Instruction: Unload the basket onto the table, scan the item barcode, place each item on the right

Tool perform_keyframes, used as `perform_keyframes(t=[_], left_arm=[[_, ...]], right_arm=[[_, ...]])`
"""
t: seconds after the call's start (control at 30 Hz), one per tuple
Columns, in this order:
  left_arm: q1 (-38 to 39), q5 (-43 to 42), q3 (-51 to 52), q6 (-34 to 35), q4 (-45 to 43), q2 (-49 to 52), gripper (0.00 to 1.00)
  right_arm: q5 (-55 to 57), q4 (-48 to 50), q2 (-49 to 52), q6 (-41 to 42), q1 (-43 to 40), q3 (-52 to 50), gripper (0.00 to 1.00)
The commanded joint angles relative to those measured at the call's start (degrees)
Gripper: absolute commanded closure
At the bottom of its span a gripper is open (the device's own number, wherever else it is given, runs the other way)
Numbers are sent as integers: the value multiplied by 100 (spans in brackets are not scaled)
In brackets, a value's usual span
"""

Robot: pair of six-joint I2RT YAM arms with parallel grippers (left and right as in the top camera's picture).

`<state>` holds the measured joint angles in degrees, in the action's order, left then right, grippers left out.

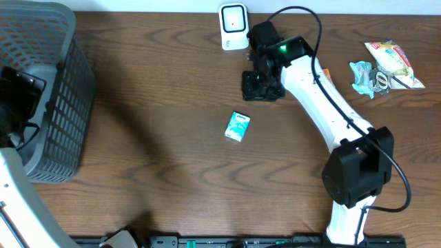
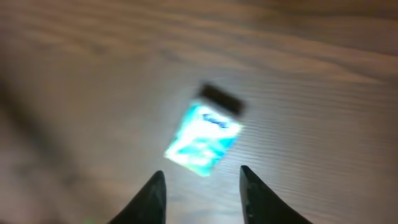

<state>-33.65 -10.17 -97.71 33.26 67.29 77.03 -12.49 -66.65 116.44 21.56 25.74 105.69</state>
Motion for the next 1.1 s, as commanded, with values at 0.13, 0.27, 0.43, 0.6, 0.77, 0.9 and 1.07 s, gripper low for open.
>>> perform_keyframes(t=[0.13, 0.27, 0.43, 0.6, 0.77, 0.9, 1.07], left_arm=[[-20, 28, -79, 48, 11, -31, 2], [-20, 28, -79, 48, 11, -31, 2], [-20, 28, -79, 48, 11, -31, 2], [-20, 28, -79, 48, 11, -31, 3], [-20, 28, -79, 48, 11, -31, 2], [-20, 28, -79, 48, 11, -31, 2], [-20, 28, -79, 48, 11, -31, 2]], right_arm=[[-715, 636, 527, -424, 595, -11, 73], [-691, 966, 837, -267, 798, -11, 75], [-420, 1034, 1233, 72, 911, -11, 77], [-168, 564, 1488, 76, 887, -11, 79], [610, -120, 1480, 367, 831, -9, 78], [1029, -612, 1480, 413, 737, -9, 77], [1325, -962, 1478, 415, 538, -4, 78]])
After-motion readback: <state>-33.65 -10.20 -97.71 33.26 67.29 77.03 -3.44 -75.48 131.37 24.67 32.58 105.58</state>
